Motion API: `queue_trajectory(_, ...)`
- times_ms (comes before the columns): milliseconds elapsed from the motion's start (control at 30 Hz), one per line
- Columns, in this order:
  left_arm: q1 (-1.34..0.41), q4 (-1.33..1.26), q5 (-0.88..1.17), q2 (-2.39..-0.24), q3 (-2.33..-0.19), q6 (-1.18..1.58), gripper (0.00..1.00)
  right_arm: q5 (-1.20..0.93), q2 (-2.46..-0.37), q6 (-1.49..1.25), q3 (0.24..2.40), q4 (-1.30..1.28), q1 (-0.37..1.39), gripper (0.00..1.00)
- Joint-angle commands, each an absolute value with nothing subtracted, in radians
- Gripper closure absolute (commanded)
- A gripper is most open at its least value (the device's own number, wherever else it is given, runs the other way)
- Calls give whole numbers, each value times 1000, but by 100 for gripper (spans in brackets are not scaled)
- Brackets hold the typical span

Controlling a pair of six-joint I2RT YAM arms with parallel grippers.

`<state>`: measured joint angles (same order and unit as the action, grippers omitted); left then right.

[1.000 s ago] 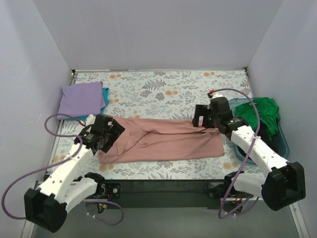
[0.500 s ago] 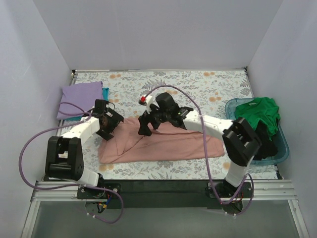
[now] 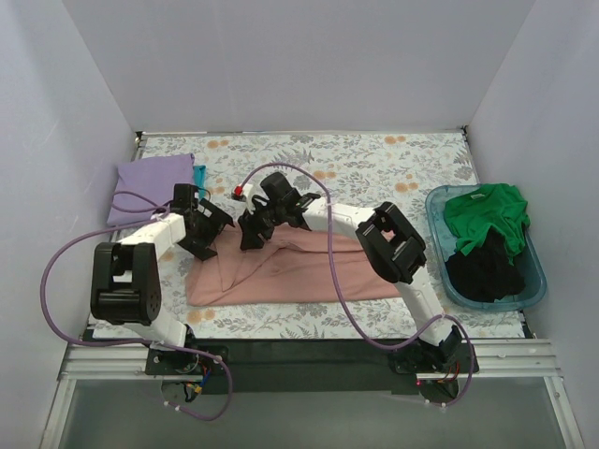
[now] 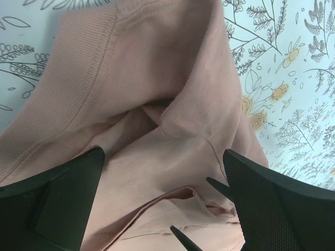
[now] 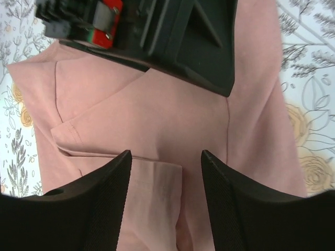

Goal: Fold and stack the t-shirts
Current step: Fold the tshirt

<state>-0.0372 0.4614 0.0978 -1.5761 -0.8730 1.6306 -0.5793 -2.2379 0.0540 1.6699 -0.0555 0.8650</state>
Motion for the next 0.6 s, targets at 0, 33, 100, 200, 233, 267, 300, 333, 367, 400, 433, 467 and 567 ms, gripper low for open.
queue_trajectory(0, -14, 491, 37, -1559, -833, 1608, 2, -614, -2261, 60, 1733, -75, 873, 39)
queue_trajectory(33, -12, 489, 32, -1551, -830, 1608, 2, -611, -2272, 54, 1735, -77, 873, 42)
queue_trajectory(100, -8, 495, 28, -1545, -827, 1605, 2, -611, -2276, 49, 1736, -77, 871, 43)
queue_trajectory(200, -5, 506, 15, -1543, -830, 1601, 2, -607, -2276, 49, 1724, -77, 874, 45)
queue_trajectory(233, -3, 511, 12, -1543, -830, 1603, 2, -604, -2276, 52, 1720, -78, 874, 46)
queue_trajectory(267, -3, 511, 14, -1537, -828, 1605, 2, -591, -2278, 52, 1718, -80, 874, 45)
queue_trajectory(300, -2, 511, 12, -1536, -828, 1605, 2, -589, -2276, 54, 1717, -81, 874, 47)
queue_trajectory(333, -2, 508, 12, -1534, -827, 1605, 2, -591, -2275, 54, 1709, -81, 874, 56)
queue_trajectory(367, -2, 506, 14, -1532, -827, 1602, 2, -597, -2273, 49, 1707, -81, 874, 62)
queue_trajectory(400, -2, 508, 12, -1534, -828, 1603, 2, -601, -2272, 49, 1707, -80, 874, 68)
queue_trajectory(433, -2, 509, 12, -1535, -831, 1601, 2, -603, -2270, 45, 1704, -81, 876, 77)
queue_trajectory(467, -2, 511, 14, -1537, -833, 1600, 2, -598, -2267, 41, 1706, -83, 877, 81)
queue_trajectory(567, -2, 512, 14, -1537, -830, 1600, 2, -601, -2241, 37, 1695, -78, 881, 99)
